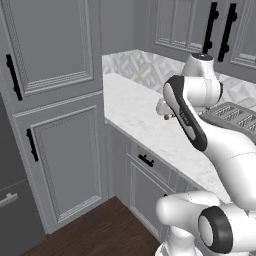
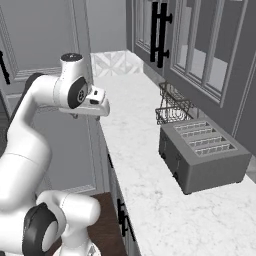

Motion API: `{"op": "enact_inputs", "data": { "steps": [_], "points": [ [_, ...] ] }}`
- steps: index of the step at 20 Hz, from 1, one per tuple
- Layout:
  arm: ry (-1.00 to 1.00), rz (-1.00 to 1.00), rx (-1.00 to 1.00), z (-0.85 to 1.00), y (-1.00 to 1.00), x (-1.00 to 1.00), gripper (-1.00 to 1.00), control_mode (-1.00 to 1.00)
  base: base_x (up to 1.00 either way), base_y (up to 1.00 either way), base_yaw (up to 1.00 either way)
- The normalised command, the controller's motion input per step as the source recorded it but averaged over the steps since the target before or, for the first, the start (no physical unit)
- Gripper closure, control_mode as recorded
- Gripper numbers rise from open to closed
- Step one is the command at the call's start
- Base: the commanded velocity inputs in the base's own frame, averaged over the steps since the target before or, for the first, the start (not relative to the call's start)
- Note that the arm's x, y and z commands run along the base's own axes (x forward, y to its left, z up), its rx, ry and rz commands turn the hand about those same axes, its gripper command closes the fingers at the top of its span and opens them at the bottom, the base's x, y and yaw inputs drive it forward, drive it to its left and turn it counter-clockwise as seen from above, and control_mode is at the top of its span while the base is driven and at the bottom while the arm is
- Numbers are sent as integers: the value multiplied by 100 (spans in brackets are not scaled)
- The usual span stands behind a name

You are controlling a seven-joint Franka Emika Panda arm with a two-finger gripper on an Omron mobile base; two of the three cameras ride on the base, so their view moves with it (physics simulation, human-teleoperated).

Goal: Take a straw from the drawer in front and place it inside the glass cup on the dining counter.

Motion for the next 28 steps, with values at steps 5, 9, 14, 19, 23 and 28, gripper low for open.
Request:
{"op": "enact_inputs", "data": {
  "steps": [5, 9, 14, 19, 23, 28],
  "points": [
    [0, 21, 1, 0, -2, -2, -100, -100, 0, 0, 0],
    [0, 7, -14, -1, 85, 0, -100, -100, 0, 0, 0],
    [0, 1, -27, -13, 100, 0, -100, -100, 0, 0, 0],
    [0, 0, -31, -34, 99, 0, -100, -100, 0, 0, 0],
    [0, 0, -32, -49, 79, 3, -100, -100, 0, 0, 0],
    [1, 0, -31, -57, 53, 13, -100, -100, 0, 0, 0]
  ]
}}
